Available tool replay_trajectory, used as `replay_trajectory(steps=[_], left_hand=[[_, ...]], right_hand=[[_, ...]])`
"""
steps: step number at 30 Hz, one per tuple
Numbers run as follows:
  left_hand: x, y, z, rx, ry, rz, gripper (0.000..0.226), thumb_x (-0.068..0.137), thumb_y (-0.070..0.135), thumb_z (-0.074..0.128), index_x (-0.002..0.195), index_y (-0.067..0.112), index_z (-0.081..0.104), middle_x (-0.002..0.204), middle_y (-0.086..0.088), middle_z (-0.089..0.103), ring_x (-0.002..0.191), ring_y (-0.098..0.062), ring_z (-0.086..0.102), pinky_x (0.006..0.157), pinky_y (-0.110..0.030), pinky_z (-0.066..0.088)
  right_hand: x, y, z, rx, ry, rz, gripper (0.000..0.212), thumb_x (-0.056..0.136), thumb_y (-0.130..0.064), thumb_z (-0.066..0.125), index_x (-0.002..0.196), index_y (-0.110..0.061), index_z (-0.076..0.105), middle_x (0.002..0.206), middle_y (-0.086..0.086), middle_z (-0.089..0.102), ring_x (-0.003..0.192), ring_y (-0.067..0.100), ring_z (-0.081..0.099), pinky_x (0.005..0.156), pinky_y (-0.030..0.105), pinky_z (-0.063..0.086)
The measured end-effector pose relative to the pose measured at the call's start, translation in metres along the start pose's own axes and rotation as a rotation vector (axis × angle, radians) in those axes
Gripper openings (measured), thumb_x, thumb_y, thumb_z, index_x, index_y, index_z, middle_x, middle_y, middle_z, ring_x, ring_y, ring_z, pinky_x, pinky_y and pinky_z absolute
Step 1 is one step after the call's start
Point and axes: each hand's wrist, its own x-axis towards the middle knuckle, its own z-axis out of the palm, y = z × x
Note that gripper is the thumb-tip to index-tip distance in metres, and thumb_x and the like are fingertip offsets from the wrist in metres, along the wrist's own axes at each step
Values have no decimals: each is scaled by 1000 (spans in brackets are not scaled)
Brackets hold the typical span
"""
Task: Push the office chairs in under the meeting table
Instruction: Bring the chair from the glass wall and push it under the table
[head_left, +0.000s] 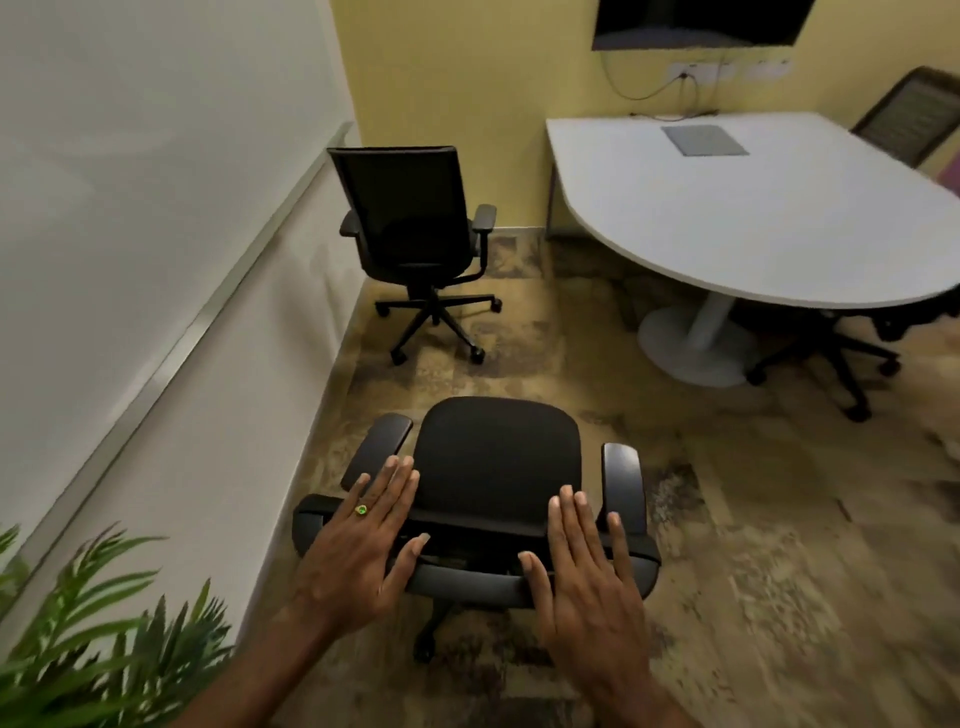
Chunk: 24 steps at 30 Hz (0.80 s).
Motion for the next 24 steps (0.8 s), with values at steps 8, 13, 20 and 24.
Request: replay_trajectory(steps=[8, 13, 20, 24], left_hand=[[44, -66, -3, -49, 3, 181, 73, 108, 55, 34, 165, 11, 22, 175, -4, 14, 162, -20, 11, 128, -45, 20], [93, -73, 4, -54, -14, 222, 76, 108, 58, 29, 165, 9, 18, 175, -6, 10, 162, -20, 7, 129, -46, 16], [177, -73, 16, -135, -81, 219, 86, 104, 71, 19, 166, 13, 5, 175, -3, -3, 161, -10, -8, 132, -36, 6], [224, -57, 27, -207, -144, 165, 101, 90, 88, 2, 164, 19, -7, 171, 4, -17, 158, -8, -18, 128, -31, -5]], right_hand=[[22, -46, 15, -21, 33, 137, 68, 108, -56, 23, 155, -9, 36, 166, 5, 28, 157, 17, 18, 125, 41, 14], [48, -36, 17, -39, 65, 189, 69, 108, -57, 19, 157, -10, 33, 167, 5, 26, 157, 16, 15, 126, 39, 13], [104, 3, 24, -7, 94, 239, 68, 107, -56, 21, 153, -10, 41, 163, 7, 36, 154, 16, 26, 125, 39, 29], [138, 41, 22, -26, 100, 217, 66, 107, -53, 18, 152, -12, 45, 160, 6, 41, 151, 15, 33, 123, 37, 33]])
